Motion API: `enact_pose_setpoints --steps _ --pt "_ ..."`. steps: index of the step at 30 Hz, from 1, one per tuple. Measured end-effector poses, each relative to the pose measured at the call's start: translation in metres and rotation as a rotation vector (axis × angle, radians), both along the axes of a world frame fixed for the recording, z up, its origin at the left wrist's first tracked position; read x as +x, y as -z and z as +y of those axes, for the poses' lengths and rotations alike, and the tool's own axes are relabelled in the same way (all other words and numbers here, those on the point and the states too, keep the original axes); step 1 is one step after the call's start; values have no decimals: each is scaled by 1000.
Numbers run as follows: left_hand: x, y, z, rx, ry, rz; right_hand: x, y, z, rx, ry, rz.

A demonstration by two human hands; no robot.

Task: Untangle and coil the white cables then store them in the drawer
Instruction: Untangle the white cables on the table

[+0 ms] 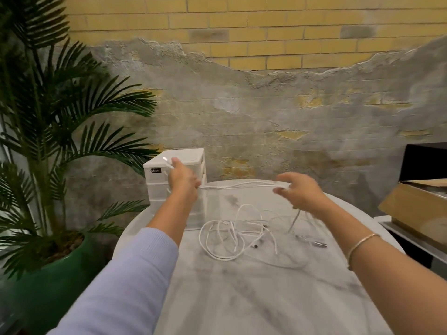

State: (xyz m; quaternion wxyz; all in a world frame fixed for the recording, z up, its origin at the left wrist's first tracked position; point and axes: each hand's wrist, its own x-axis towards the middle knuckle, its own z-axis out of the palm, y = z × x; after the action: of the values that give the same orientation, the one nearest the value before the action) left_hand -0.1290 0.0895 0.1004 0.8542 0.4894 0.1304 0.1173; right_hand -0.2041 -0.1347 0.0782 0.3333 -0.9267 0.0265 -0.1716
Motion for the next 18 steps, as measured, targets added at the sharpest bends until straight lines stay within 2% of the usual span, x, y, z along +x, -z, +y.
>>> enact_pose_setpoints --steps 6,10,15,16,18 --pt "3 28 28 123 -87 91 -1 -21 -35 -84 151 -121" --pt "1 34 33 196 -139 77 1 -28 -48 14 292 -234" --pt "7 36 37 380 -227 46 6 -31 -53 47 358 -178" --pt "9 37 34 415 -220 45 7 -33 -49 159 334 -152" --pt "9 39 20 503 -177 39 7 -37 -38 557 232 -113"
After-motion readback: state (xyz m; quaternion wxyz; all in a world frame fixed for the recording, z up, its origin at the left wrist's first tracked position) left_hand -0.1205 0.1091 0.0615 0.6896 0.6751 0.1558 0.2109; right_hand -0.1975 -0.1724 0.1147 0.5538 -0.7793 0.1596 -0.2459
